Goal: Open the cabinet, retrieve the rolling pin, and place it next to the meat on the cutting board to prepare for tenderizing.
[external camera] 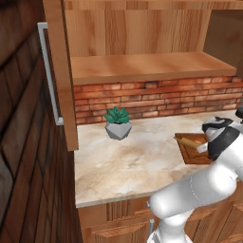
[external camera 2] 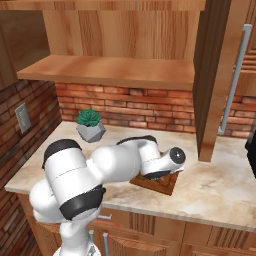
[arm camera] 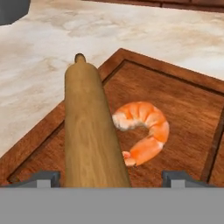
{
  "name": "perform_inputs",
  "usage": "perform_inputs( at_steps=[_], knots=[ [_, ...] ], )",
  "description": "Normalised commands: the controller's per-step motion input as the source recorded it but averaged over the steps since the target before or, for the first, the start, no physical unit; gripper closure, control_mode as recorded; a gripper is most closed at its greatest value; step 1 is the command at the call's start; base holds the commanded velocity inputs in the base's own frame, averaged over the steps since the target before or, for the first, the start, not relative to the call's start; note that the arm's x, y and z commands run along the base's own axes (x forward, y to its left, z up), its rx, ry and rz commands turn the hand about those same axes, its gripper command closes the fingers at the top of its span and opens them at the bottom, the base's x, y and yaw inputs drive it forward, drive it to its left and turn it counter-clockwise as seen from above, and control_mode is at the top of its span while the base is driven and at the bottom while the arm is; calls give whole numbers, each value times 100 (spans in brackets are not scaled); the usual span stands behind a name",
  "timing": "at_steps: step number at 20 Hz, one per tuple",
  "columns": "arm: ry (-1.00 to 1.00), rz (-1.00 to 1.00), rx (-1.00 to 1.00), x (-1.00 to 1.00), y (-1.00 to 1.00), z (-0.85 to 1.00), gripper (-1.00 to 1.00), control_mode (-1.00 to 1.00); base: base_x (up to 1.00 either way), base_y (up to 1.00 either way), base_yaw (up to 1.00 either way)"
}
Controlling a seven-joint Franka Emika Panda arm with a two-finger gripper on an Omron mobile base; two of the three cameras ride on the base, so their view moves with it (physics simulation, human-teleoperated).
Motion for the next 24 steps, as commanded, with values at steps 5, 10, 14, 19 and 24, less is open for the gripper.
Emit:
perform_inputs(
  at_steps=[5, 10, 14, 19, 24],
  knots=[
    [0, 5, 1, -51, 16, -9, -100, -100, 0, 0, 0],
    [0, 4, 0, -63, 29, -3, -100, -100, 0, 0, 0],
    [0, 2, 0, -57, 45, 0, -100, -100, 0, 0, 0],
    [0, 0, 0, -55, 54, 0, -100, -100, 0, 0, 0],
    [0, 0, 0, -56, 55, 0, -100, -100, 0, 0, 0]
  ],
)
